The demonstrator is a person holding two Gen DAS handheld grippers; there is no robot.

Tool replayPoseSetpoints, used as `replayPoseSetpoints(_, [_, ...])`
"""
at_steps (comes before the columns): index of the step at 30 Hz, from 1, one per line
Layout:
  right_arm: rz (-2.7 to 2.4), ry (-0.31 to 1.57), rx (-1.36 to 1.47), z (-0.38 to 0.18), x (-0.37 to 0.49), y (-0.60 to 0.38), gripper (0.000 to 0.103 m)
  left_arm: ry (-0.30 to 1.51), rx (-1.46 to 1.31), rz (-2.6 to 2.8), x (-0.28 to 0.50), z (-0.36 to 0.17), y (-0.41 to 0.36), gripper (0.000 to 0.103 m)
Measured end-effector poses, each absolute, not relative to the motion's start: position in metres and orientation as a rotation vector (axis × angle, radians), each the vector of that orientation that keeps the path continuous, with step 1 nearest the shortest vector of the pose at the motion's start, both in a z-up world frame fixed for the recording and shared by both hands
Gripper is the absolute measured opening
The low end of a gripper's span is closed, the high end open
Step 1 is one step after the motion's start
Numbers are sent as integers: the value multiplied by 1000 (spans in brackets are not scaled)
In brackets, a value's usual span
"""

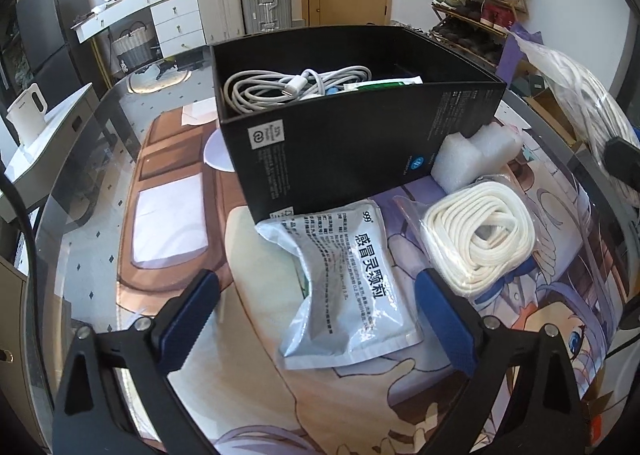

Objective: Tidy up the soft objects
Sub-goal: 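Lift the rope bag with the right tool while the left tool grasps the white printed medicine packet, then carry the medicine packet with the left tool while the right tool carries the rope bag over the box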

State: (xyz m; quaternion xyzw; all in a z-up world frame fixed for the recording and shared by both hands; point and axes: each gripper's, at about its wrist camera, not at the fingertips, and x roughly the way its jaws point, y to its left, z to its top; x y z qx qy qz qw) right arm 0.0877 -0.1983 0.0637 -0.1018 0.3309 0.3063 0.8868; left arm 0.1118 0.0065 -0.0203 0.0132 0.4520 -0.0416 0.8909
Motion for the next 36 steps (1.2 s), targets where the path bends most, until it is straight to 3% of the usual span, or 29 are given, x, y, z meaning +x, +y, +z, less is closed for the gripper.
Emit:
replayPoseSetpoints(4, [643,695,-195,61,89,-200,47,916,34,-107,108,-18,2,83])
replayPoseSetpoints(9, [650,696,-191,61,88,-200,47,890,52,-143,103,-15,-3,51])
replayPoseSetpoints(12, [652,695,-190,61,88,-200,47,883,62,-161,101,-14,-5,43])
replayPoseSetpoints(24, [656,703,-186,59,87,-196,47,855,0,-202,88,-9,3,30])
replayPoseSetpoints(36, [654,703,-187,59,87,-195,47,844,-54,-235,79,-5,13,27])
